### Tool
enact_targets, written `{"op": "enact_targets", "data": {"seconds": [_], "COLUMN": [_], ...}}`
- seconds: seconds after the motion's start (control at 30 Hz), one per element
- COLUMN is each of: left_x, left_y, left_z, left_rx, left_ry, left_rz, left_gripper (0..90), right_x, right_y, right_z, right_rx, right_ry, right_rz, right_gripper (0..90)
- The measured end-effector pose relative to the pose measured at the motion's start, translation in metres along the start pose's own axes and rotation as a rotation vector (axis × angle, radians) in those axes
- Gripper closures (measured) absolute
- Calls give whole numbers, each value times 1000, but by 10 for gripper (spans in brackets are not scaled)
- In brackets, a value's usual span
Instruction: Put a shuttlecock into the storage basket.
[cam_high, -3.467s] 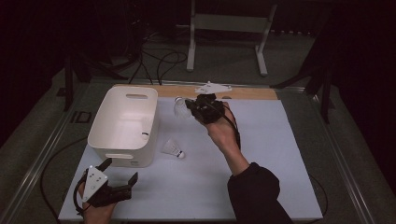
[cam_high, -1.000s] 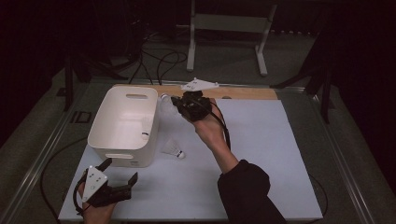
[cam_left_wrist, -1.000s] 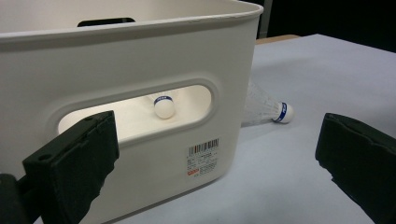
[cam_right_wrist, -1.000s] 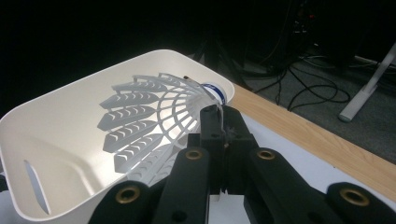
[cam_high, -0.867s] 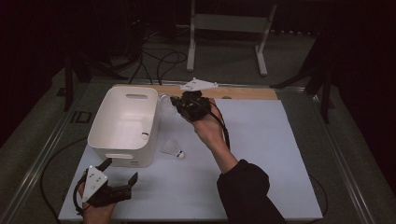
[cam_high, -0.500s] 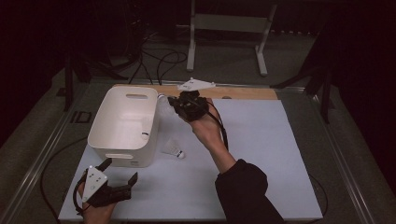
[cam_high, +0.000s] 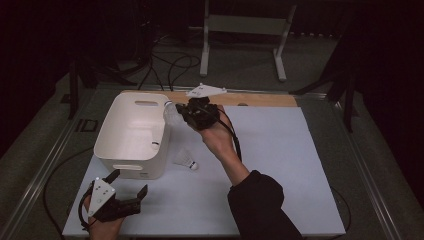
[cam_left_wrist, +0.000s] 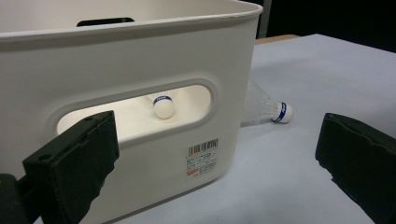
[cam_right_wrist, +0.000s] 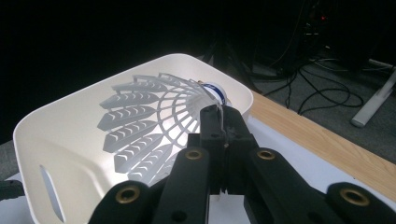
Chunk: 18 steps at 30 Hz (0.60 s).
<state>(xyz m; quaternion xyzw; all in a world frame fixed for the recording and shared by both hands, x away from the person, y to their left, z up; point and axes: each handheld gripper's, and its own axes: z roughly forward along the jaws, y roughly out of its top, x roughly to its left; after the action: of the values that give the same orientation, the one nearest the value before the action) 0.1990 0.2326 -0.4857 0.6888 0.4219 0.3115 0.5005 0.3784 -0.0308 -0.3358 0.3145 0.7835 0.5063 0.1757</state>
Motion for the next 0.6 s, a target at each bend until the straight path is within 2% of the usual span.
{"op": "enact_targets", "data": {"seconds": [0.6], "left_x": [0], "left_y": [0], "left_z": [0], "left_rx": [-1], "left_ry": [0], "left_rz": [-1], "left_gripper": [2], "right_x": [9], "right_y": [3], "right_z": [5], "right_rx": [-5], "right_ry": [15], "right_rz": [-7], "right_gripper": [894]}}
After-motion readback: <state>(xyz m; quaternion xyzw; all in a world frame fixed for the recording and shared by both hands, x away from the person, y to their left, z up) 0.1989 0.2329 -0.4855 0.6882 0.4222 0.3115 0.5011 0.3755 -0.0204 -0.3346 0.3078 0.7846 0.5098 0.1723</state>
